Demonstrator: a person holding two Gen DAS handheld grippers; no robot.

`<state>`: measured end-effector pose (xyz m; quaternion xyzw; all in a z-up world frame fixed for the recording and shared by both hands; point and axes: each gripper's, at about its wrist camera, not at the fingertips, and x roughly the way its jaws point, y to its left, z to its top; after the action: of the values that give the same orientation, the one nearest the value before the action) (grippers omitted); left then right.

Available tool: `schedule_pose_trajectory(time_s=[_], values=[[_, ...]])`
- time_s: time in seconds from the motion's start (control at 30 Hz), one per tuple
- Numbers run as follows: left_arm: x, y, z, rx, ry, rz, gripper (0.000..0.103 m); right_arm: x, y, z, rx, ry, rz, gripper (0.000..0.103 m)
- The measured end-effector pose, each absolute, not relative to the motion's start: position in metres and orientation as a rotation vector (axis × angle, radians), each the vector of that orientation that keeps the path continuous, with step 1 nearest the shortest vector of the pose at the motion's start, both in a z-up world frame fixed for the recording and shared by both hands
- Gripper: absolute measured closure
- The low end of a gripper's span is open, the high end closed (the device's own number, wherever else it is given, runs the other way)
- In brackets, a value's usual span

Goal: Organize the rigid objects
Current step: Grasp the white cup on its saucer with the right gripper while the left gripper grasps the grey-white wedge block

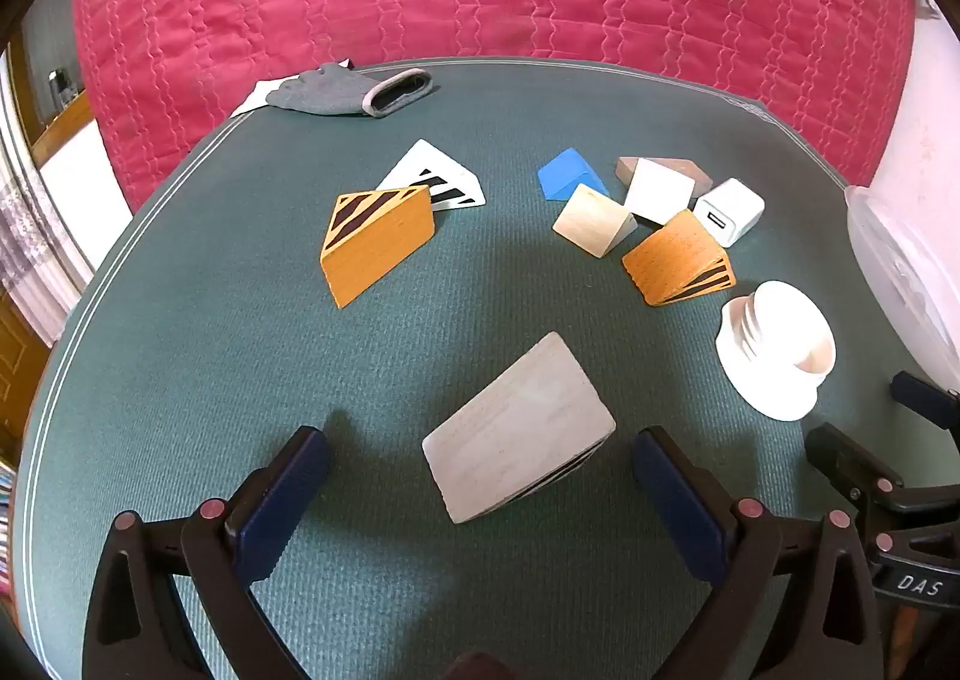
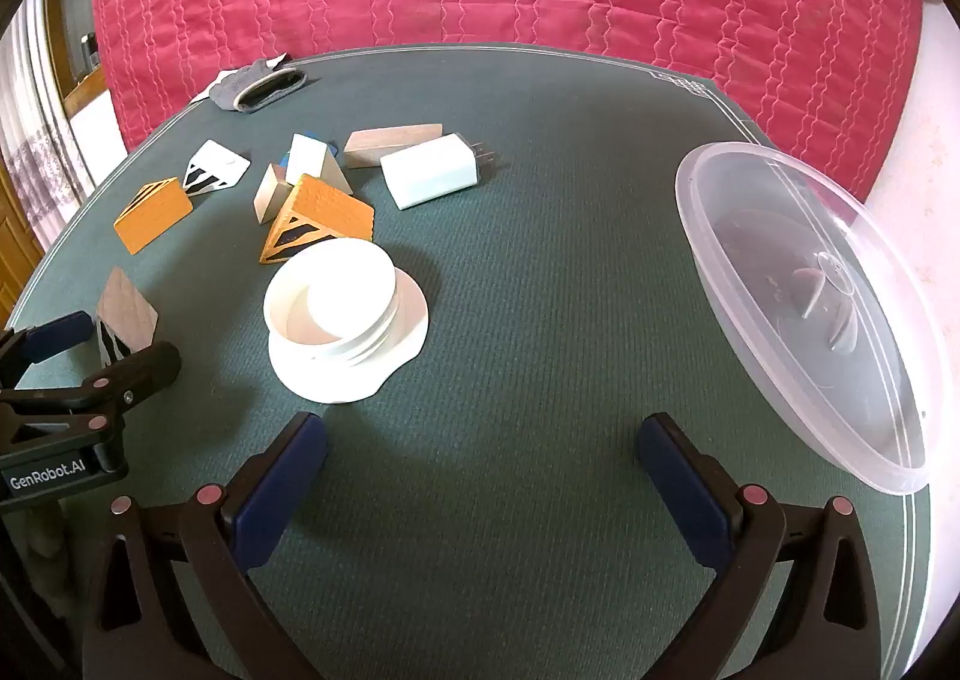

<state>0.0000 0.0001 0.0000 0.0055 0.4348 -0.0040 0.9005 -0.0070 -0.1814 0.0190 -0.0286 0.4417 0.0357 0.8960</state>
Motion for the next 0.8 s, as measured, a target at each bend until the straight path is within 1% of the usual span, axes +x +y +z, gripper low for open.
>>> schedule_pose_trajectory(time_s=[0.8], values=[[-0.004,0.009,0.002,0.029,0.9,-0.036,0.0,-0.007,-0.18,0.018,-0.058,0.915,0.077,0.0]])
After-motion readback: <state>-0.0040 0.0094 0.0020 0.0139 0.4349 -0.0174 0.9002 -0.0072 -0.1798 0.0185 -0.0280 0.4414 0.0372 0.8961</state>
